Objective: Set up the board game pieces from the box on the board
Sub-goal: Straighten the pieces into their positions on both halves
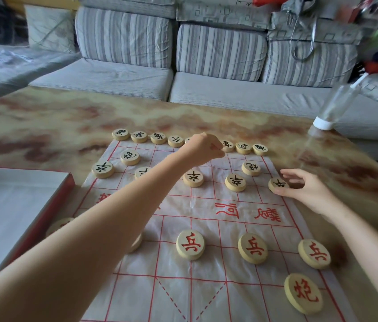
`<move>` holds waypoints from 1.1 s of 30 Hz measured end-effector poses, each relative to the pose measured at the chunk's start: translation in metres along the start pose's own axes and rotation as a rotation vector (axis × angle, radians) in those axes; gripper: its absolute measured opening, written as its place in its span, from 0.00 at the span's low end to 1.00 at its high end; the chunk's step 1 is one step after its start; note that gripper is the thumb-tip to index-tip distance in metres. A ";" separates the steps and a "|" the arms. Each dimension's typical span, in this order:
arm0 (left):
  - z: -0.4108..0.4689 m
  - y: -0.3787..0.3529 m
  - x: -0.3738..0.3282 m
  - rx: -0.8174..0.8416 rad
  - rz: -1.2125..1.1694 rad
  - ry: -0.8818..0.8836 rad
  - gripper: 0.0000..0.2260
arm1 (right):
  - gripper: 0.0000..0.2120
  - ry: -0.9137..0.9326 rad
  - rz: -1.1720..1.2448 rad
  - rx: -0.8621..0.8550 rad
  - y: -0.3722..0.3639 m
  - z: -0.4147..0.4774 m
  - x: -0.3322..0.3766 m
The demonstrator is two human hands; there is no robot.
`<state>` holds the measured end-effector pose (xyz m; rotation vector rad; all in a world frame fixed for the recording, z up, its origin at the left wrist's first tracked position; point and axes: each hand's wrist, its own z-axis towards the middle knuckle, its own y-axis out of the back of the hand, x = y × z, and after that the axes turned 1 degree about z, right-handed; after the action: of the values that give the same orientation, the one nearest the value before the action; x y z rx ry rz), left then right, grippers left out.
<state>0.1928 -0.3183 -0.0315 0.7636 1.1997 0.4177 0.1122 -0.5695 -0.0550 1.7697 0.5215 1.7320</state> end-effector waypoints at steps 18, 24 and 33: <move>-0.055 0.144 0.134 -0.172 0.118 0.178 0.10 | 0.14 0.265 -0.127 0.176 -0.160 0.016 0.194; -0.044 0.161 0.187 -0.249 0.124 0.284 0.16 | 0.27 0.216 -0.307 0.186 -0.221 0.025 0.227; 0.002 0.143 0.199 -0.164 0.201 0.194 0.23 | 0.34 0.216 -0.511 0.119 -0.242 0.037 0.221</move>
<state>0.2744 -0.0894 -0.0626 0.7157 1.2556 0.7617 0.1958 -0.2504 -0.0471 1.3681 1.0844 1.5486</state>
